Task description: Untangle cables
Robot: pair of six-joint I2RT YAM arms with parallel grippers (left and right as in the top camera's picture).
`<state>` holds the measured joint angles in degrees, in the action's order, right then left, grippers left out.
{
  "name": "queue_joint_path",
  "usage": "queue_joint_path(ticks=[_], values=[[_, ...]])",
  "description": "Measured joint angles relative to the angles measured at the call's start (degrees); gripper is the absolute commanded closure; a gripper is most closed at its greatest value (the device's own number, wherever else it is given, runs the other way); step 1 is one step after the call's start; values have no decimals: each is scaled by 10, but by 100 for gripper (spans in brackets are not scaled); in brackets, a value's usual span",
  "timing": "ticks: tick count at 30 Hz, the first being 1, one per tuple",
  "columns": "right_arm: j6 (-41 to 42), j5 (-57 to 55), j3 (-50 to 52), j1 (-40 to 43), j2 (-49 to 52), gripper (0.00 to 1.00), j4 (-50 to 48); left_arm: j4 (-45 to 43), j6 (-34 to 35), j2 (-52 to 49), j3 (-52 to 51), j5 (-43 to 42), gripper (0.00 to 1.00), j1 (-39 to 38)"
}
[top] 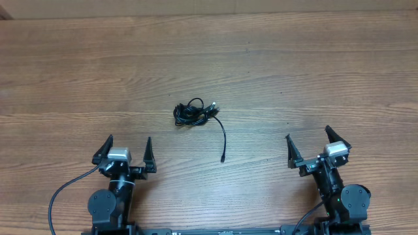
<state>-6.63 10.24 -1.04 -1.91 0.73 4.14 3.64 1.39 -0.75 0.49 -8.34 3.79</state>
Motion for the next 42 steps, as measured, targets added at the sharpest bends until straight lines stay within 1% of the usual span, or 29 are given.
queue_joint_path(ticks=[4,17,22,35,42], values=[[0,0,0,0,0,0,0,0,0,-8,0,0,0,0],[0,0,0,0,0,0,0,6,0,-84,12,0,0,0],[0,0,0,0,0,0,0,24,0,-136,45,0,0,0],[0,0,0,0,0,0,0,26,0,-296,112,0,0,0],[0,0,0,0,0,0,0,60,0,-373,158,0,0,0]])
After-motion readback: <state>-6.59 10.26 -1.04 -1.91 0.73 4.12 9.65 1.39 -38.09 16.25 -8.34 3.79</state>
